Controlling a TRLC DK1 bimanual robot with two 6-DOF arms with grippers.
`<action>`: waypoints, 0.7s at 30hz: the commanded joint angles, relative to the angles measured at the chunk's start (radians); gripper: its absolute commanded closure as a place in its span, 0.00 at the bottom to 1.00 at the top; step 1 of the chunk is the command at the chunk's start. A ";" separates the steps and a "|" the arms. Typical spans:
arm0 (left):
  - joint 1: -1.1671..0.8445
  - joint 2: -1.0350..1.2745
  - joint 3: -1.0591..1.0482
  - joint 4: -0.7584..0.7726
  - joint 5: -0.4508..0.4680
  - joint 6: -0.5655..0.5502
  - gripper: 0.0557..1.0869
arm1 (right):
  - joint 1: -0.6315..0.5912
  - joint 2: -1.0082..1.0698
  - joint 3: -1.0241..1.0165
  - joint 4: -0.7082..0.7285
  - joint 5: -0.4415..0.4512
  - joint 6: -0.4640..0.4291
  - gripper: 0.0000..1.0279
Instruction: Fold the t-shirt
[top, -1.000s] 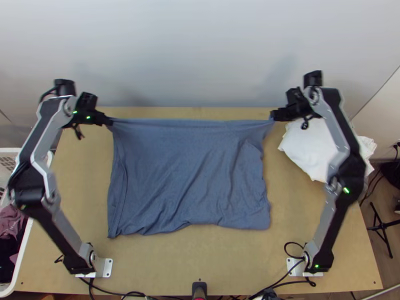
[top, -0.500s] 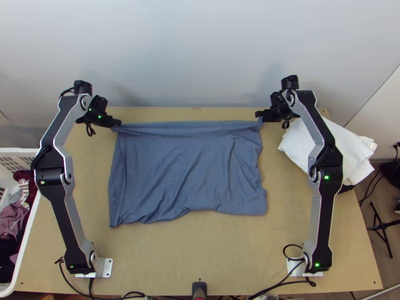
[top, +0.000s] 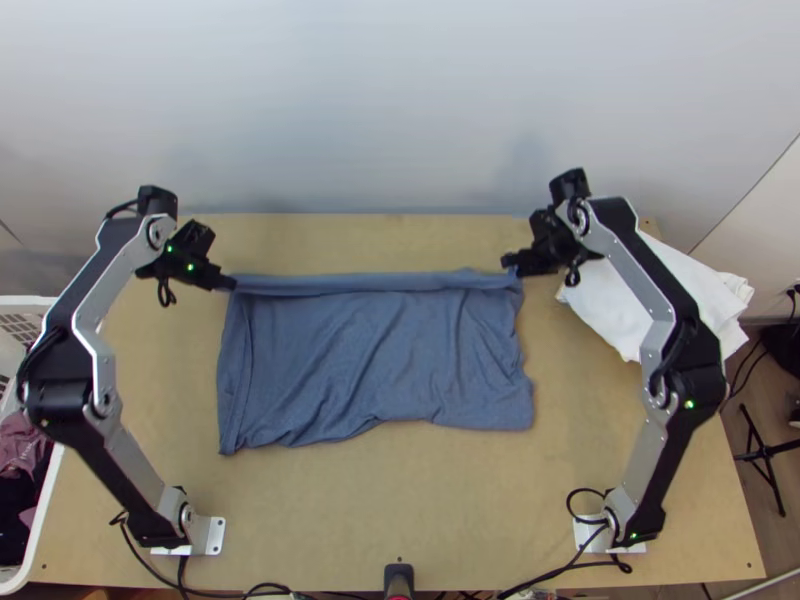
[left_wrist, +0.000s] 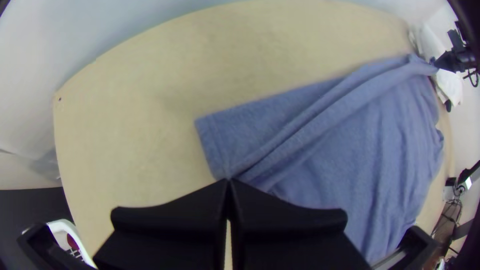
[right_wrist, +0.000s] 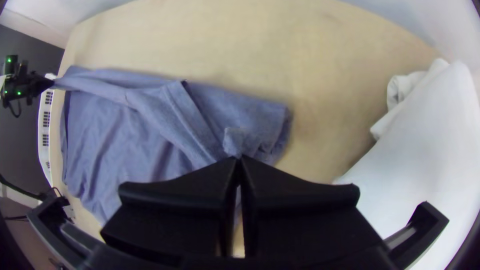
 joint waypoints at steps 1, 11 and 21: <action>0.012 -0.142 -0.187 0.027 0.003 0.033 0.96 | 0.003 -0.128 -0.239 0.039 -0.001 0.010 0.97; -0.020 -0.112 -0.299 0.136 -0.017 0.011 0.93 | 0.010 -0.072 -0.337 0.141 -0.001 -0.002 0.86; -0.026 -0.154 -0.296 0.176 -0.040 -0.073 0.04 | 0.014 -0.101 -0.323 0.082 -0.001 -0.021 0.06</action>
